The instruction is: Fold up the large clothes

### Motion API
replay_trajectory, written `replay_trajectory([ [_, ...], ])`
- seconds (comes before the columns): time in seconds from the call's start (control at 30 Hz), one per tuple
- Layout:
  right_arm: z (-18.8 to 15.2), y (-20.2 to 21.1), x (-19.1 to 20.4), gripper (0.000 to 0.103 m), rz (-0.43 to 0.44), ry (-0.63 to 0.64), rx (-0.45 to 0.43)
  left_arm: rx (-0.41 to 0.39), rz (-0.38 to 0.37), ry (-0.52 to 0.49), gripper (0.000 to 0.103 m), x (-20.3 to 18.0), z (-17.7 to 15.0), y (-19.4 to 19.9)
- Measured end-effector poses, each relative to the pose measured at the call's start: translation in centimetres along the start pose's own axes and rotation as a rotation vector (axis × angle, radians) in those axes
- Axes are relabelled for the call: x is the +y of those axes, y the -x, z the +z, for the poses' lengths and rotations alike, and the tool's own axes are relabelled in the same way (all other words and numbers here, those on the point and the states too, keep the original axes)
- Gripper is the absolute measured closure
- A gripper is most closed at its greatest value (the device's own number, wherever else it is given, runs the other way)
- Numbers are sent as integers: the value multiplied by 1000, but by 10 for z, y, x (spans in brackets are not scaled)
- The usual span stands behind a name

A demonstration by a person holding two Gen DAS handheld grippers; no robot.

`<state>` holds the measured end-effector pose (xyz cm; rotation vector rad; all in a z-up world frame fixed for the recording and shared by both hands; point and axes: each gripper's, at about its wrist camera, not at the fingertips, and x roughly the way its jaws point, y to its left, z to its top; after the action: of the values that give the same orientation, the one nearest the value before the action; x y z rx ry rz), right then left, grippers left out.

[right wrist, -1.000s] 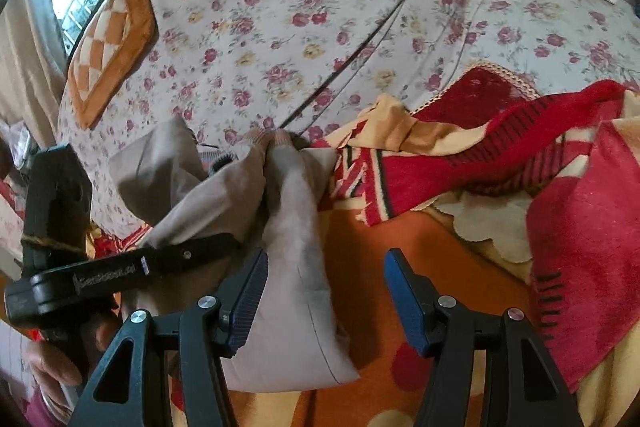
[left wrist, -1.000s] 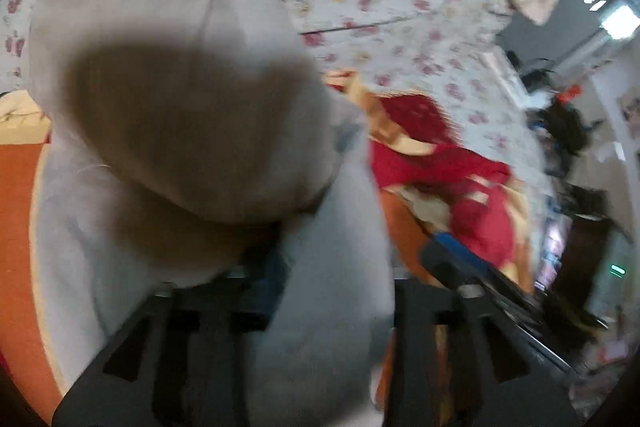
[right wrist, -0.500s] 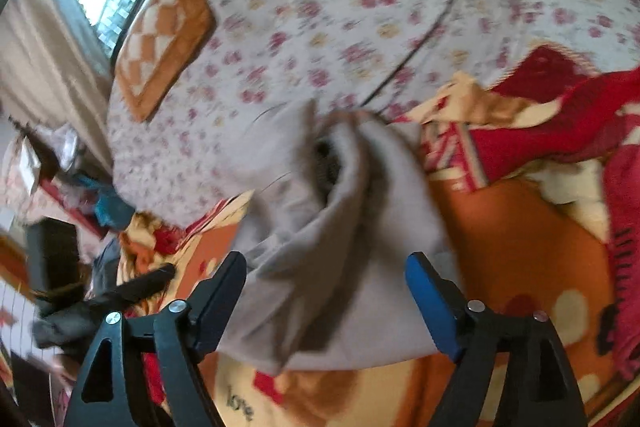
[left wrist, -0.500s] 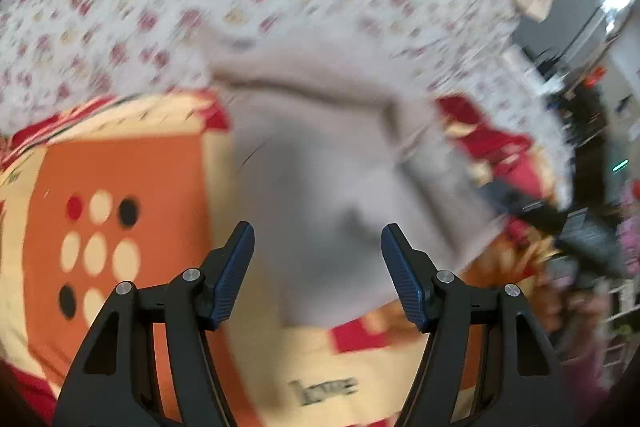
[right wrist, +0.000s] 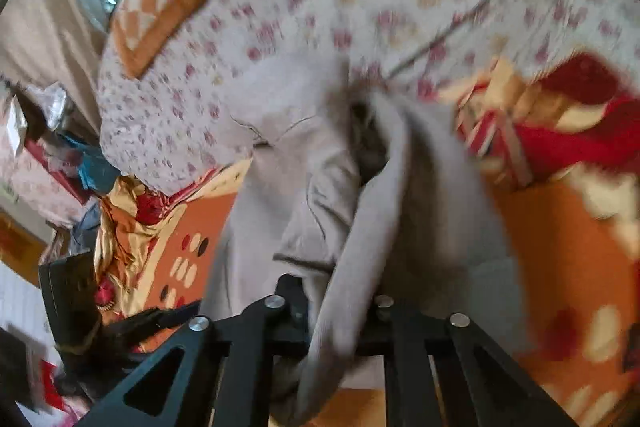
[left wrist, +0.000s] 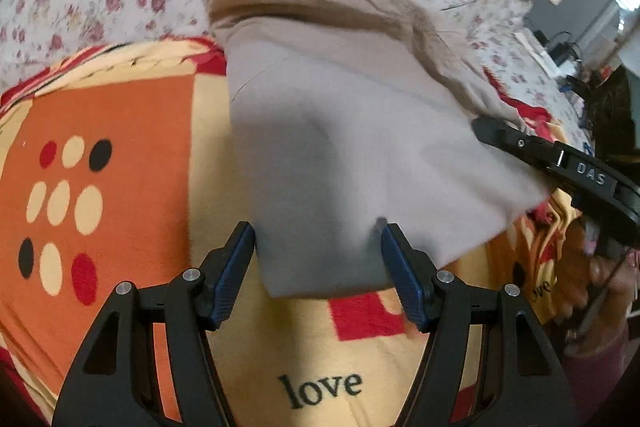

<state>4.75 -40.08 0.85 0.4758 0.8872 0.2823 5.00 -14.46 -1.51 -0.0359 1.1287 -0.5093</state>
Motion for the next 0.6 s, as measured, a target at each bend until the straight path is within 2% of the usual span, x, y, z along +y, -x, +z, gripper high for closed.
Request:
replay_trajectory([
  [0.07, -4, 6, -18, 95, -31, -14, -18, 14, -7, 6, 37, -1, -4, -11],
  [0.13, -11, -14, -39, 95, -78, -65, 46, 60, -20, 47, 37, 2, -5, -28],
  [0.2, -19, -28, -42, 96, -124, -37, 75, 67, -46, 82, 37, 5, -5, -26],
  [0.27, -17, -20, -37, 96, -122, -26, 66, 41, -47, 69, 37, 4, -1, -16],
  [0.4, -5, -3, -32, 94, -91, -19, 57, -53, 6, 42, 37, 5, 15, 3],
  [0.43, -4, -2, -30, 90, -89, -14, 55, -56, 8, 55, 37, 8, 20, 2],
  [0.47, -3, -1, -28, 78, -83, -11, 45, -60, 7, 72, 37, 11, 25, 0],
  [0.5, -1, 1, -26, 58, -88, -14, 31, -65, 9, 83, 37, 13, 29, -3],
  [0.53, 0, 5, -26, 50, -95, -17, 15, -70, 16, 92, 37, 15, 33, -6],
  [0.6, 5, 11, -24, 47, -91, -11, -20, -79, 43, 105, 37, 16, 40, -14],
])
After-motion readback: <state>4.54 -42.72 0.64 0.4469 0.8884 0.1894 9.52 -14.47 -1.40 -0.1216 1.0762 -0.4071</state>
